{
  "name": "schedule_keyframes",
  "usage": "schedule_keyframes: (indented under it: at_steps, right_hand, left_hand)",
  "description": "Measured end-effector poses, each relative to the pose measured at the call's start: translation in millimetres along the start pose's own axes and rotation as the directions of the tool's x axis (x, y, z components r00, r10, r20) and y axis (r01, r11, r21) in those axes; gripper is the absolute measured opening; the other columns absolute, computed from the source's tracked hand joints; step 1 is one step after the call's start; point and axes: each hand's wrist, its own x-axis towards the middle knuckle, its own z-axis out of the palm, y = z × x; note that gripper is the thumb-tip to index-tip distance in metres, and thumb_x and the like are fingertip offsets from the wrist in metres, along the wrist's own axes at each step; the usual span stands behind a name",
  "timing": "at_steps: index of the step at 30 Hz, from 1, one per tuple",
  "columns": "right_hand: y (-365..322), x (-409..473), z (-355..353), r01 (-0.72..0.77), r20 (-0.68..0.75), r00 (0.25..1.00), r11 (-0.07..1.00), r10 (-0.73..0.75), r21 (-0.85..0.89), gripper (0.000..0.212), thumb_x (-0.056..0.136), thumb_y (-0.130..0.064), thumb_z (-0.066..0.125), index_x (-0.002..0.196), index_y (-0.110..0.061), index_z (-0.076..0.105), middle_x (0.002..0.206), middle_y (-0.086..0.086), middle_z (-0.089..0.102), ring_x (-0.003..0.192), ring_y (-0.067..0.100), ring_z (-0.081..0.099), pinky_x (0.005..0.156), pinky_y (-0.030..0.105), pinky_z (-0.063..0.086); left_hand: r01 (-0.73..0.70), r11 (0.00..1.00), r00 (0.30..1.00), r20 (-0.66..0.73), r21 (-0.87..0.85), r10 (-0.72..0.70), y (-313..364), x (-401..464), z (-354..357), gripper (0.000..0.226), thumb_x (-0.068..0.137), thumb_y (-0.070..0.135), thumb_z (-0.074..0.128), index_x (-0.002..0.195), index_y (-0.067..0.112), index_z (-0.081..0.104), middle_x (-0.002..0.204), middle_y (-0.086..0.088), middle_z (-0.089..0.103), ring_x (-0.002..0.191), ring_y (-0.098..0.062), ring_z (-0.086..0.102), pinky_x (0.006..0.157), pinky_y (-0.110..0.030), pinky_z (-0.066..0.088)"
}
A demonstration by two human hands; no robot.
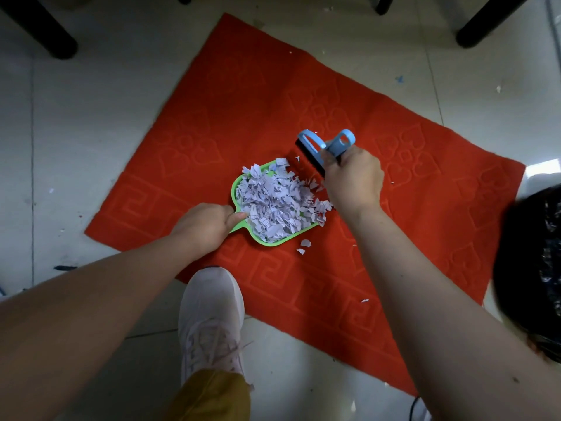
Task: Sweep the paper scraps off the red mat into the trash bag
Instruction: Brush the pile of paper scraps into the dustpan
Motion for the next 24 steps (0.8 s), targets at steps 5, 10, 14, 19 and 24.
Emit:
schedule_keyframes:
  at_steps: [5,10,14,19,24]
  right_hand:
    - [-6.7,-5.3,10.7,0.068,0.085,0.994,0.995,-0.062,-0.073,0.029,0.097,-0.032,0.046,0.1,-0.008,0.063,0.094,0.015,0.067,0.091,0.039,0.06,0.069,0.035,0.037]
    - [-6.3,-20.1,15.9,0.05,0.115,0.992,0.998,-0.047,-0.026,0.03,0.096,-0.034,0.048,0.102,-0.009,0.064,0.095,0.016,0.067,0.094,0.038,0.058,0.069,0.033,0.035]
    - [0.0,-23.2,7.1,0.01,0.057,0.998,0.999,-0.013,0.039,0.031,0.095,-0.036,0.049,0.108,-0.015,0.067,0.095,0.014,0.068,0.094,0.038,0.059,0.077,0.037,0.043]
    - [23.5,-23.6,-6.4,-0.112,-0.053,0.992,0.991,0.115,0.07,0.037,0.095,-0.039,0.047,0.094,-0.008,0.067,0.084,0.014,0.068,0.085,0.038,0.061,0.073,0.04,0.045]
    - [40.9,-34.0,-7.6,-0.206,-0.095,0.974,0.979,0.205,0.004,0.036,0.097,-0.037,0.045,0.095,-0.006,0.064,0.089,0.015,0.068,0.088,0.039,0.061,0.073,0.038,0.042]
  left_hand:
    - [0.002,1.0,1.0,0.007,0.0,-0.002,0.4,-0.6,0.5,0.054,0.096,0.054,0.028,0.063,0.014,0.041,0.061,0.0,0.047,0.066,-0.023,0.049,0.063,-0.035,0.037]
    - [0.0,1.0,1.0,-0.004,-0.014,0.0,0.5,-0.5,0.5,0.054,0.096,0.054,0.029,0.063,0.014,0.041,0.06,-0.001,0.047,0.064,-0.021,0.048,0.062,-0.034,0.035]
    - [-0.011,1.0,1.0,-0.02,0.008,0.011,0.3,-2.8,1.9,0.053,0.097,0.052,0.029,0.062,0.014,0.039,0.059,-0.001,0.046,0.062,-0.02,0.045,0.061,-0.033,0.031]
    - [-0.002,1.0,1.0,-0.005,0.002,0.002,-3.4,-4.5,1.5,0.054,0.097,0.054,0.029,0.064,0.013,0.042,0.062,-0.001,0.049,0.067,-0.022,0.049,0.063,-0.034,0.034]
    - [-0.013,1.0,1.0,-0.012,-0.005,0.013,-4.4,-6.8,1.7,0.054,0.097,0.052,0.032,0.063,0.011,0.041,0.061,-0.003,0.048,0.063,-0.021,0.047,0.062,-0.035,0.034]
